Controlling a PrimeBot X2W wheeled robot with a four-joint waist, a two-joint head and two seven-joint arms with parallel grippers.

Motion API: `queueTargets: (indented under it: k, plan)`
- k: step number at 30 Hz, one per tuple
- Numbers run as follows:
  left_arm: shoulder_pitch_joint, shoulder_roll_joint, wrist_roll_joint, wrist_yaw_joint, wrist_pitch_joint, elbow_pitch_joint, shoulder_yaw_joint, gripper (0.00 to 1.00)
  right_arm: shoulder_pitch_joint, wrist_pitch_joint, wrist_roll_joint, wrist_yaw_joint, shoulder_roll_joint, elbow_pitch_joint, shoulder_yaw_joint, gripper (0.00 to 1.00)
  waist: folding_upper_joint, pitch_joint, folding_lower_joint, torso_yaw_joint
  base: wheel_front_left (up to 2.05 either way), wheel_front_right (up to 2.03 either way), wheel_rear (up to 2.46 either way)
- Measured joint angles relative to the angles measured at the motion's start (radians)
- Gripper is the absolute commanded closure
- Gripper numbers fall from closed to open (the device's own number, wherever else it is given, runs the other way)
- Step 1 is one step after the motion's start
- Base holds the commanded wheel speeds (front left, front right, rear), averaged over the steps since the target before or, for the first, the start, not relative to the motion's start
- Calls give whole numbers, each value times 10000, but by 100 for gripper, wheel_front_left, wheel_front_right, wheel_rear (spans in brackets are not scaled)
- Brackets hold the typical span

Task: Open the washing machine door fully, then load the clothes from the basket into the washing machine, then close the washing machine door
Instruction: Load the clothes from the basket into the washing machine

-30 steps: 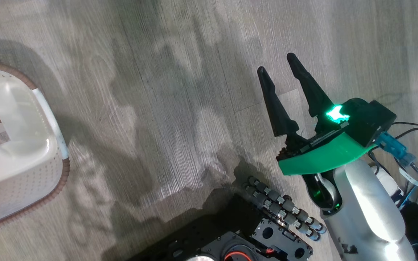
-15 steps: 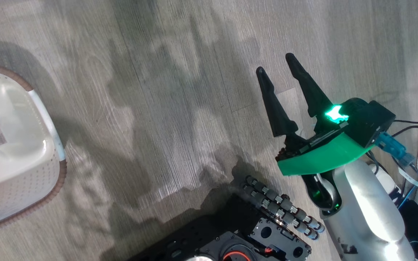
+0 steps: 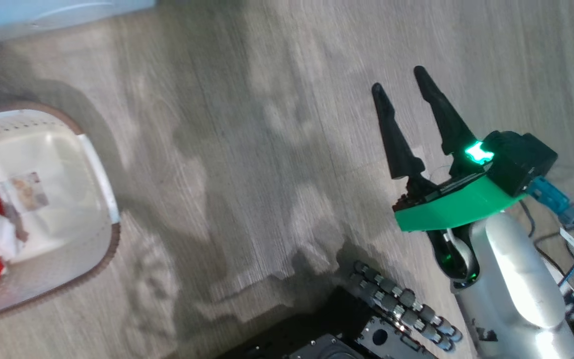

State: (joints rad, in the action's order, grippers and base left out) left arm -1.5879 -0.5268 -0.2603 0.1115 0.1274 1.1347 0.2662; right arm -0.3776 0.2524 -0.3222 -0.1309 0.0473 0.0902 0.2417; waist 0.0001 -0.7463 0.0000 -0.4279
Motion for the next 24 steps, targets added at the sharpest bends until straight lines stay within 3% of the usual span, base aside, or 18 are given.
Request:
queueTargets:
  k: [8, 14, 24]
  plan:
    - [1207, 688, -545, 90, 859, 428, -15, 0, 63, 0, 489, 0, 0, 132, -456, 0, 0, 929, 0, 512, 0, 0, 0]
    - [3391, 1434, -1068, 180, 1204, 320, 94, 0, 749, 0, 945, 2, 2, 364, -1049, 0, 0, 2041, 0, 1032, 0, 0, 0]
    - [7272, 2265, -1954, 182, 1218, -2247, 201, 0, 1714, 0, 1613, 0, 4, 652, -1678, 0, 0, 4184, -1, 2000, 0, 0, 0]
